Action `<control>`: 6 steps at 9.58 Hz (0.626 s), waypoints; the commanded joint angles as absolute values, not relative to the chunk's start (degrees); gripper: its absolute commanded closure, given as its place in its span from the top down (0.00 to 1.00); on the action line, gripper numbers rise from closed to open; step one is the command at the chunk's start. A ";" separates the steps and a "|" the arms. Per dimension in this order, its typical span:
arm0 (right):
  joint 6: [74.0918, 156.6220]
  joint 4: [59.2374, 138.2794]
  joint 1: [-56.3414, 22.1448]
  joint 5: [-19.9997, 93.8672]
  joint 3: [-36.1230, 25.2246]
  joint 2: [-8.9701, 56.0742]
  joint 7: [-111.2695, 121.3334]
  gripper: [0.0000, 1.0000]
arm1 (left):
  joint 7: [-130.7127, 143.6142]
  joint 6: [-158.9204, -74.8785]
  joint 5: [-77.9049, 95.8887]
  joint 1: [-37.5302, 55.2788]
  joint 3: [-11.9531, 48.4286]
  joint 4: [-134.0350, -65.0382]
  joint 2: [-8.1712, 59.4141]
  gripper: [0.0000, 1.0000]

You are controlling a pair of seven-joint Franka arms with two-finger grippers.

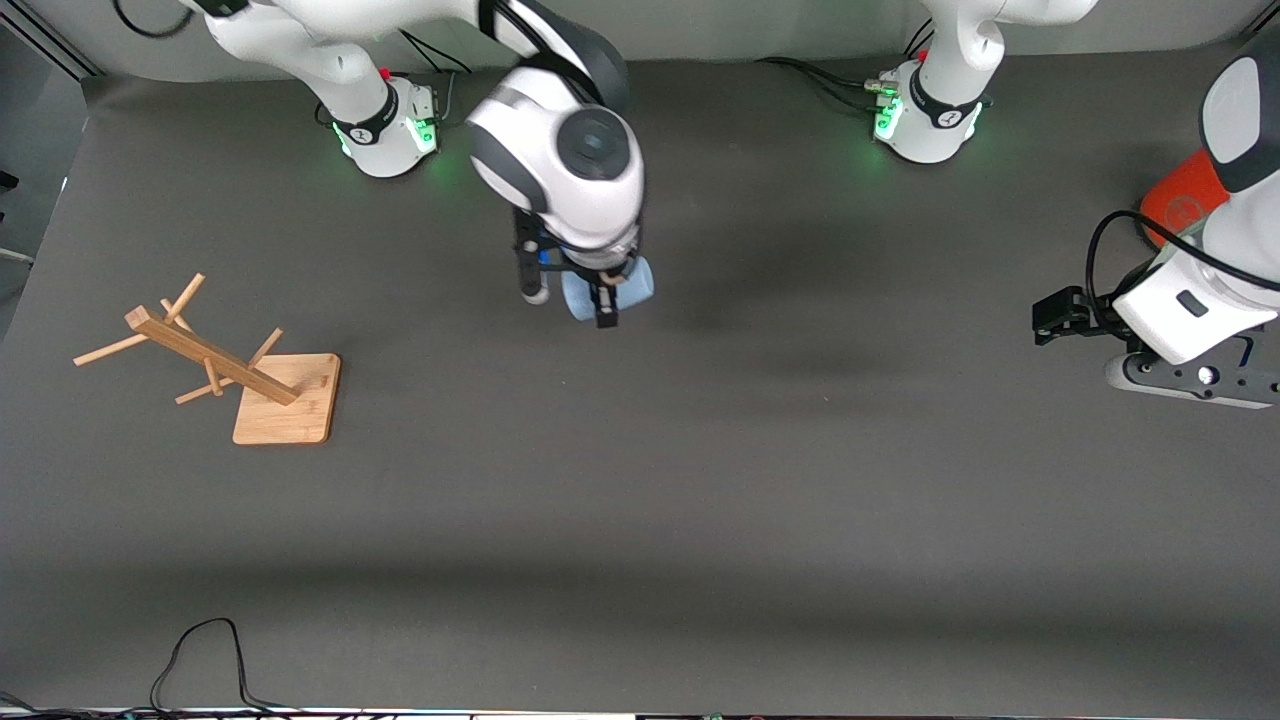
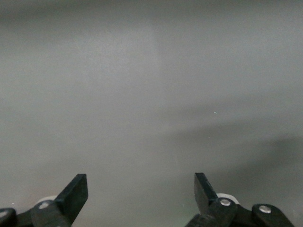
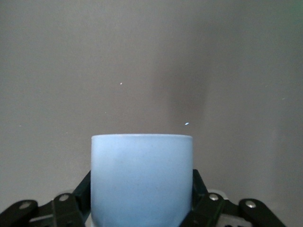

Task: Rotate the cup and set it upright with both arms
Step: 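Carry the light blue cup to the table middle with the right gripper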

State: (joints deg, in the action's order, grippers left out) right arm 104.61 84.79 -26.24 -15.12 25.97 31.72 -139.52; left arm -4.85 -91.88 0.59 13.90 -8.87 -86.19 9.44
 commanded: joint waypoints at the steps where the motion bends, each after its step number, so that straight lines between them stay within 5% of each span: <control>1: 106.68 79.28 -30.13 -21.16 25.67 40.31 -147.10 0.44 | -5.71 -90.70 0.88 14.33 -9.32 -84.73 10.02 1.00; 6: 112.32 76.92 -33.74 -28.55 25.58 51.22 -156.17 0.44 | -5.80 -90.70 1.49 14.33 -9.32 -84.73 10.02 1.00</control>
State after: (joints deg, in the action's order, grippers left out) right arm 112.61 80.66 -32.24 -26.27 25.81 48.05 -153.37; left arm -4.85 -91.88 0.86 13.90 -8.86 -86.16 9.45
